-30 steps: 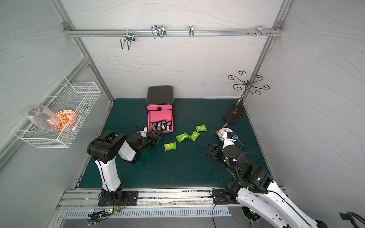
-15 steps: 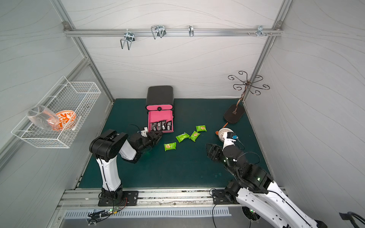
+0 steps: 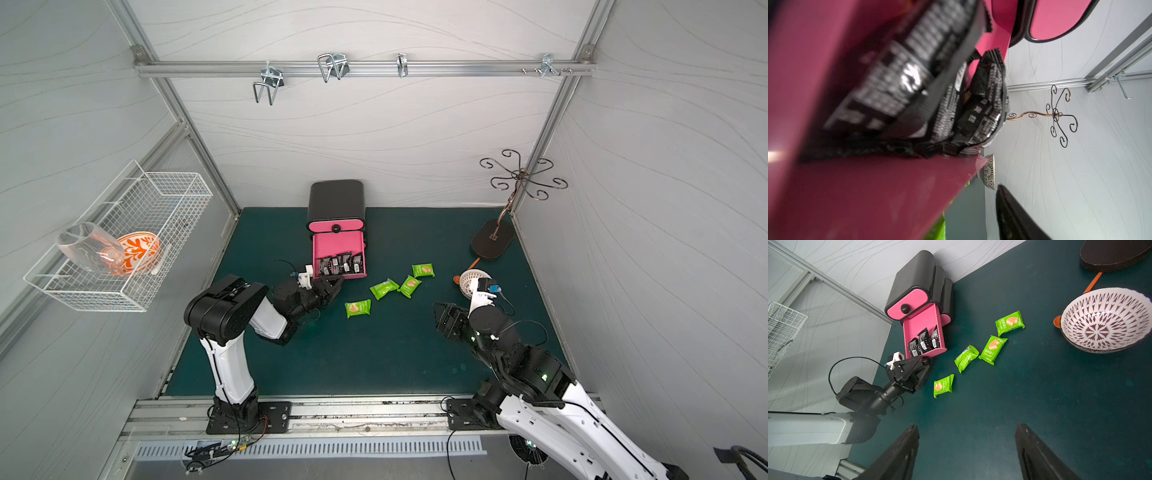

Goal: Place the cookies into the drawer by color
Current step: Close the drawer in the storage box.

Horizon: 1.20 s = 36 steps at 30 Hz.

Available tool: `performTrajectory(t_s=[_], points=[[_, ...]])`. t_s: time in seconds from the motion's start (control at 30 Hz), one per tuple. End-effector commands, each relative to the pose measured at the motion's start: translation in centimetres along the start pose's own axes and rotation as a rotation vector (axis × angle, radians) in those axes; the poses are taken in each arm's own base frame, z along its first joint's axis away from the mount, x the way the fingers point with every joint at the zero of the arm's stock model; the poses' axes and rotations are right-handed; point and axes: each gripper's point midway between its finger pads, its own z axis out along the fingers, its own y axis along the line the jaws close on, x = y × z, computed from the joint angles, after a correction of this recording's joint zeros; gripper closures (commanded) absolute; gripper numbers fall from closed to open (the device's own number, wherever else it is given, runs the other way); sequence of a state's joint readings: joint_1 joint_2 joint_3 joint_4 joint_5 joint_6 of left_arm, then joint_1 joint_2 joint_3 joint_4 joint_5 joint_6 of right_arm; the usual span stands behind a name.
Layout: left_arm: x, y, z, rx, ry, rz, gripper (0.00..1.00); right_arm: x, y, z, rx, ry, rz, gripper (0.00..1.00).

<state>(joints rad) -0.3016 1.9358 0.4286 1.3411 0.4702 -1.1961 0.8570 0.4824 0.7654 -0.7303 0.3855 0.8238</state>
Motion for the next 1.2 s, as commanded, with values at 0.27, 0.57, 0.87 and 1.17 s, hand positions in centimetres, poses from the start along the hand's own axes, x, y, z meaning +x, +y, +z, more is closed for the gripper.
performTrajectory(t_s=[0.27,0.57,0.87,1.17], points=[[-1.2,-0.4,1.1,0.021,-0.051,0.066,0.6,-0.5,-0.3,-0.4,0.008,-0.021,0.015,0.23],[-1.3,0.6,1.7,-0.011,-0.047,0.046,0.47,-0.5,0.0,-0.2,0.005,-0.018,0.015,0.23],[-1.3,0.8,2.2,0.014,-0.045,0.003,0.64,-0.5,-0.1,-0.3,0.009,-0.019,0.013,0.23],[-2.2,-2.9,1.5,0.092,-0.069,0.006,0.71,-0.4,-0.3,-0.3,0.012,-0.021,0.019,0.22]])
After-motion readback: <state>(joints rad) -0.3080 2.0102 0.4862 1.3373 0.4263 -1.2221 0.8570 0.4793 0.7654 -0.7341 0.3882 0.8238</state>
